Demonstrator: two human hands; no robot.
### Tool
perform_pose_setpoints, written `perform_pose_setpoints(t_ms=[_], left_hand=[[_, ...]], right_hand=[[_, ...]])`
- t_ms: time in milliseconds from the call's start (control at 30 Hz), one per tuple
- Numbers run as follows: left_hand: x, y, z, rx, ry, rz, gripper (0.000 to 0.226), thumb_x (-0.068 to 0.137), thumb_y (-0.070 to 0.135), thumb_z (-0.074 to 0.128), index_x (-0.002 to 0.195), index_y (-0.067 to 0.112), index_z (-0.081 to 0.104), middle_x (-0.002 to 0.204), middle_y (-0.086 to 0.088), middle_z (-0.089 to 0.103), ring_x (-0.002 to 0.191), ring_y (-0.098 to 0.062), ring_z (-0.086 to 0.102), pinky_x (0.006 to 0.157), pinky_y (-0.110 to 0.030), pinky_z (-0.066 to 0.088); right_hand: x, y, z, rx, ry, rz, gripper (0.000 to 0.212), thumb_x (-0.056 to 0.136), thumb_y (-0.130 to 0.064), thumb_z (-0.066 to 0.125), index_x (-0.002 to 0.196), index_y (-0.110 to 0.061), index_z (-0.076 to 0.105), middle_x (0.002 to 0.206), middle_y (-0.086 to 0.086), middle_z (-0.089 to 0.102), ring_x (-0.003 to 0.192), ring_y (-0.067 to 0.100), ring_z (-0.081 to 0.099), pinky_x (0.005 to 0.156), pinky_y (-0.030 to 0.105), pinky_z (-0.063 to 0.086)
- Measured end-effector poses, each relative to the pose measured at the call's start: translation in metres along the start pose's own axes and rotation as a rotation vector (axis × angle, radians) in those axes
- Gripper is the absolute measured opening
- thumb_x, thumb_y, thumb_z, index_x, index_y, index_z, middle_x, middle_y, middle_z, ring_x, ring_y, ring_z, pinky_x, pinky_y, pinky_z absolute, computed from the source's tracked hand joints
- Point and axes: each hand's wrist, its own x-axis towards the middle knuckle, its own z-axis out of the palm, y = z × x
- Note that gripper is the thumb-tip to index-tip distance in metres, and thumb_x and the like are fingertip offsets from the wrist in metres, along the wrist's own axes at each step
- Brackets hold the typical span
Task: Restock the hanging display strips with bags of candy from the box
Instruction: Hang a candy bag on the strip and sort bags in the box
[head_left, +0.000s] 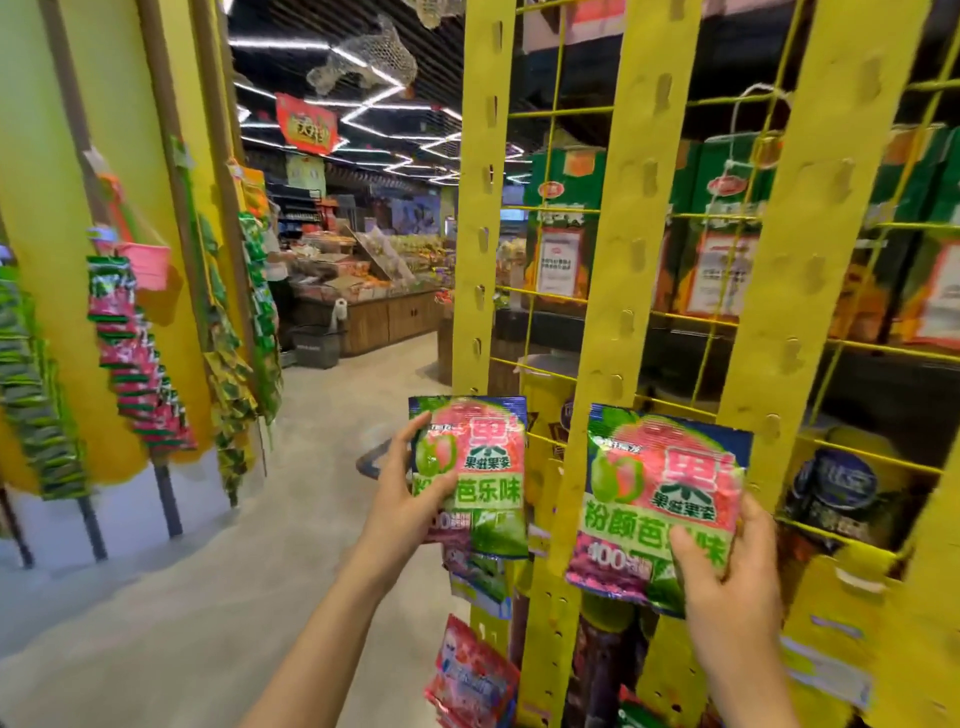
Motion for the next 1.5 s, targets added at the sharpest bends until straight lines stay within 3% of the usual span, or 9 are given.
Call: perform_pose_setpoints(t_ms=[167,267,467,700,1033,1167,1300,1400,1500], left_hand=[[0.038,-0.017,-0.005,0.015,-0.075,0.021,0.051,0.087,0.005,0.061,0.115,0.045,0.045,0.127,0.001,0.053,0.107,-0.012,0.061,0.078,-0.026,0.055],[0.054,-0.022,-0.008,-0.035,-0.139,-0.046,0.051,0.089,0.005,0.058,0.12,0.042,0.043,0.122,0.002,0.053,0.093,-0.008,0.067,0.065,-0.024,0.056],[0.077,-0.033,-0.014,-0.048,-0.226,-0.061,0.052,0.089,0.009,0.059,0.117,0.05,0.042,0.131,0.0,0.05,0.109,-0.018,0.06,0.072,-0.027,0.057],[0.085,-0.049,-0.014,-0.01,-0.257,-0.062,0.052,0.089,0.009,0.06,0.124,0.041,0.041,0.131,0.003,0.049,0.112,-0.015,0.058,0.078,-0.027,0.057],[0.081,-0.068,-0.015,0.025,-0.218,-0.06,0.051,0.087,0.015,0.064,0.113,0.052,0.04,0.123,0.003,0.05,0.102,-0.012,0.061,0.069,-0.023,0.057],[0.087,-0.056,-0.015,0.202,-0.059,0.078,0.043,0.086,0.016,0.065,0.117,0.037,0.042,0.121,0.005,0.042,0.101,0.005,0.047,0.075,-0.005,0.044],[0.111,-0.022,-0.015,0.267,-0.003,0.211,0.04,0.088,0.015,0.062,0.124,0.023,0.047,0.117,0.001,0.048,0.106,-0.007,0.048,0.092,-0.027,0.044],[0.136,0.012,-0.013,0.286,-0.033,0.326,0.037,0.089,0.014,0.059,0.125,0.017,0.049,0.107,-0.002,0.057,0.098,-0.014,0.056,0.086,-0.03,0.049],[0.156,0.044,-0.007,0.33,-0.081,0.399,0.03,0.091,0.015,0.057,0.12,0.014,0.05,0.088,0.005,0.058,0.084,-0.012,0.059,0.078,-0.03,0.051]], right_hand=[[0.004,0.004,0.019,-0.01,0.042,0.04,0.071,0.09,-0.004,0.054,0.143,-0.038,0.021,0.11,-0.011,0.051,0.093,0.002,0.055,0.071,0.026,0.048],[0.003,0.003,0.032,-0.034,0.11,0.011,0.077,0.089,-0.001,0.055,0.136,-0.052,0.022,0.123,-0.007,0.049,0.099,0.006,0.057,0.08,0.036,0.052],[-0.002,0.001,0.051,-0.014,0.165,-0.013,0.075,0.088,0.001,0.054,0.116,-0.063,0.027,0.102,-0.035,0.048,0.086,-0.006,0.06,0.063,0.02,0.053],[-0.006,0.003,0.065,-0.024,0.184,-0.032,0.08,0.088,0.002,0.054,0.102,-0.075,0.037,0.115,-0.024,0.05,0.095,0.0,0.061,0.057,0.015,0.055],[-0.002,0.002,0.072,-0.02,0.148,-0.06,0.069,0.09,0.003,0.052,0.113,-0.06,0.034,0.107,-0.031,0.049,0.091,-0.016,0.057,0.056,0.012,0.053],[0.005,0.005,0.081,-0.024,0.113,-0.062,0.067,0.09,0.0,0.052,0.115,-0.06,0.033,0.107,-0.033,0.048,0.093,-0.016,0.057,0.058,0.014,0.054],[0.012,0.004,0.095,-0.058,0.08,-0.084,0.067,0.091,-0.002,0.053,0.126,-0.053,0.03,0.112,-0.039,0.044,0.098,-0.019,0.053,0.07,0.018,0.055],[0.016,-0.003,0.106,-0.058,0.035,-0.106,0.064,0.091,0.0,0.052,0.13,-0.045,0.026,0.096,-0.055,0.038,0.088,-0.033,0.045,0.064,0.005,0.047],[0.022,-0.01,0.118,-0.033,0.013,-0.125,0.064,0.091,0.003,0.051,0.132,-0.039,0.024,0.101,-0.044,0.033,0.082,-0.037,0.042,0.058,-0.004,0.04]])
